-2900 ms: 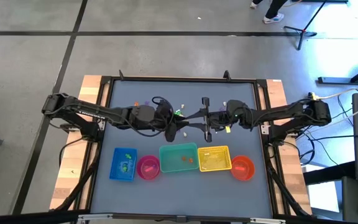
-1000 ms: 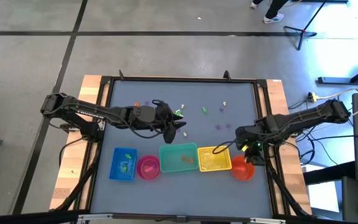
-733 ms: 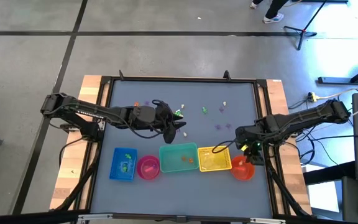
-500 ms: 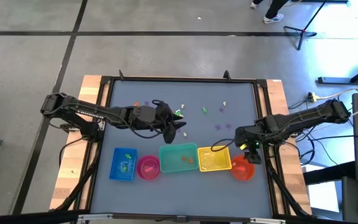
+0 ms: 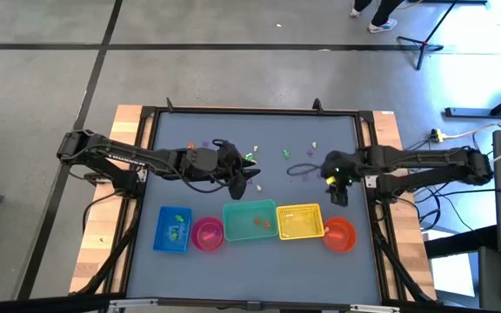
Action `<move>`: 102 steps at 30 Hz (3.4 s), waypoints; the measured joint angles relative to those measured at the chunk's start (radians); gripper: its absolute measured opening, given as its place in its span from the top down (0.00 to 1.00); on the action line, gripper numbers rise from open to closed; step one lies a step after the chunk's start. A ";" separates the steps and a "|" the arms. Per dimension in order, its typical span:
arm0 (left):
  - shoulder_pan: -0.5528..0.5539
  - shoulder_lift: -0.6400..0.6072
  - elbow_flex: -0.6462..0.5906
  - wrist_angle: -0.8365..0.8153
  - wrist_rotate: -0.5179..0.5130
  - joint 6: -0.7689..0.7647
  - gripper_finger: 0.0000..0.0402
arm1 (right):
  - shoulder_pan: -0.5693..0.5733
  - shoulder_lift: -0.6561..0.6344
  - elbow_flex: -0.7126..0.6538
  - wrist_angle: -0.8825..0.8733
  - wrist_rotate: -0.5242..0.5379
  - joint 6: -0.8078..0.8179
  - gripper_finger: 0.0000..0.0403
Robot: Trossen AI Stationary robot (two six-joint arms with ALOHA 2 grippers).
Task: Sort Halloween decoration
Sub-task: Put the purple spider toy into the pink bin
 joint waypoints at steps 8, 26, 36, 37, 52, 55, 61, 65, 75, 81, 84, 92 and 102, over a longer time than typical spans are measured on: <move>0.000 0.000 0.000 0.000 0.000 0.000 0.62 | -0.151 0.134 0.000 0.133 -0.041 -0.071 0.48; 0.000 0.000 0.000 0.000 0.001 0.000 0.62 | -0.309 0.452 0.000 0.174 -0.001 -0.135 0.48; 0.000 0.000 0.000 0.000 0.001 0.000 0.62 | -0.309 0.462 0.000 0.213 0.040 -0.136 0.48; 0.000 0.000 0.000 -0.001 0.001 0.000 0.62 | -0.309 0.464 0.000 0.214 0.039 -0.136 0.48; 0.000 0.000 0.000 -0.003 0.001 0.000 0.62 | -0.309 0.533 0.003 0.213 0.033 -0.155 0.50; 0.000 0.000 0.000 -0.003 0.001 0.000 0.62 | -0.309 0.534 0.002 0.213 0.031 -0.155 0.57; 0.000 0.000 0.000 -0.003 0.001 0.000 0.62 | -0.309 0.535 0.002 0.215 0.027 -0.156 0.71; 0.000 0.000 0.000 -0.003 0.001 0.000 0.62 | -0.309 0.535 0.001 0.215 0.023 -0.155 0.76; 0.000 0.000 0.000 -0.003 0.001 0.000 0.62 | -0.308 0.535 0.001 0.214 0.020 -0.155 0.86; 0.000 0.000 0.000 -0.003 0.001 0.000 0.62 | -0.308 0.535 0.001 0.214 0.019 -0.155 0.89; 0.000 0.000 0.000 -0.003 0.001 0.000 0.62 | -0.308 0.536 0.001 0.214 0.019 -0.155 0.91; 0.000 0.000 0.000 -0.003 0.001 0.000 0.62 | -0.308 0.538 0.019 0.182 0.020 -0.155 0.94; 0.000 0.000 0.000 -0.003 0.001 0.000 0.62 | -0.307 0.541 0.180 0.016 -0.054 -0.158 0.99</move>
